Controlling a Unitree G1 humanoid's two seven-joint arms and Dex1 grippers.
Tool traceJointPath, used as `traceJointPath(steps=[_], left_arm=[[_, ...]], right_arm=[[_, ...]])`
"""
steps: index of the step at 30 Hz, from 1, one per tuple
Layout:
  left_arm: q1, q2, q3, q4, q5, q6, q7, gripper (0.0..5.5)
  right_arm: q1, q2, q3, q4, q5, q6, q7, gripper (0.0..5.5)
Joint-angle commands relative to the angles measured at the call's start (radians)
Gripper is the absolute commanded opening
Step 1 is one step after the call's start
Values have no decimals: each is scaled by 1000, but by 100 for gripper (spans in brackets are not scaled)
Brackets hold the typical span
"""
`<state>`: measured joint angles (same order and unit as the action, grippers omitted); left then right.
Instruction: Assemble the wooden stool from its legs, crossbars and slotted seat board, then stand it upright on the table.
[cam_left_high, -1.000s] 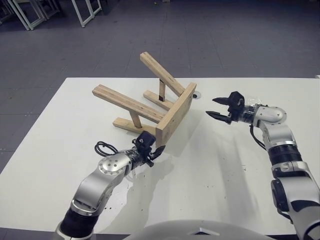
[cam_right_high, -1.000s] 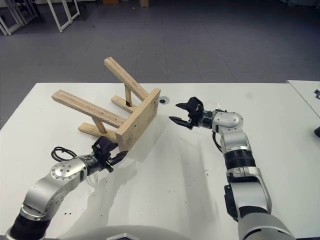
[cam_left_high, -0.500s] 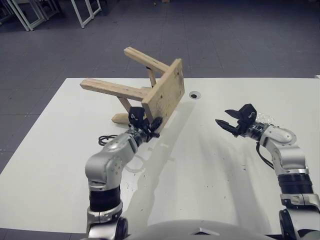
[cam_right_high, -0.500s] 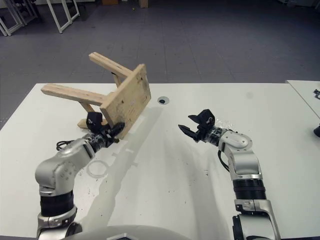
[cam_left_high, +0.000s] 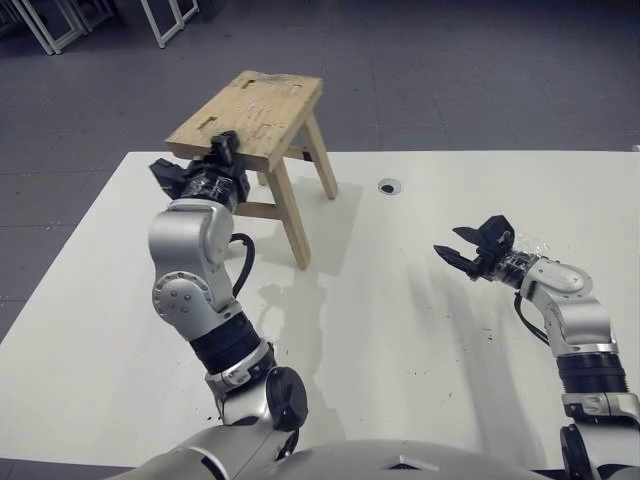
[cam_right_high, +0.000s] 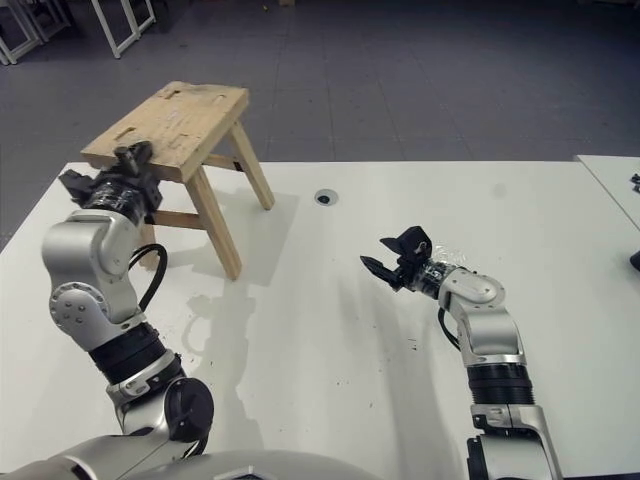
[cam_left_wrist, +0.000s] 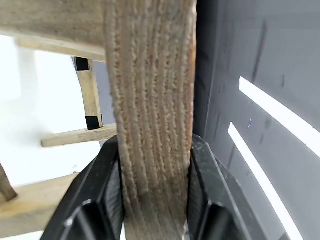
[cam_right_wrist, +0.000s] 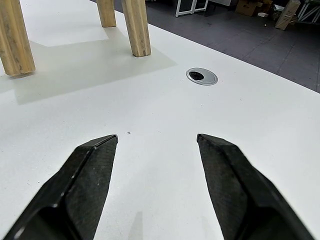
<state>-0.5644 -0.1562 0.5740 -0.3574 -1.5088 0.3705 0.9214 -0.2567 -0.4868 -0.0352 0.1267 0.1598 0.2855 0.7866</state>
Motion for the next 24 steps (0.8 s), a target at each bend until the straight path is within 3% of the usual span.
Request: traceJointPath(steps=[1,2,7,10,13,19,24], left_arm=[[-109,-109,-73,25,-31,-130,182,131],[-87,-88,-100,19,-36,-133,177,167],[3,84,-203,-22,-4,-36,30,247],[118,134,-268,-65,63,30,-115,247],[311,205,-362,-128,234,52,-394,247],[659,292,-467,-132,521,-47,-858,247],[793,267,-474,-110,607,-116,-955,247]], right_arm=[[2,-21,6,-5,-1,11,-5,295],[5,-20,8,-10,0,14,-5,295],[13,-27,8,-18,7,24,-2,295],[2,-25,10,-23,11,33,-3,295],[10,-9,7,-45,20,40,-14,295],[10,91,-30,-158,116,117,-107,295],[12,144,-23,-236,149,164,-179,295]])
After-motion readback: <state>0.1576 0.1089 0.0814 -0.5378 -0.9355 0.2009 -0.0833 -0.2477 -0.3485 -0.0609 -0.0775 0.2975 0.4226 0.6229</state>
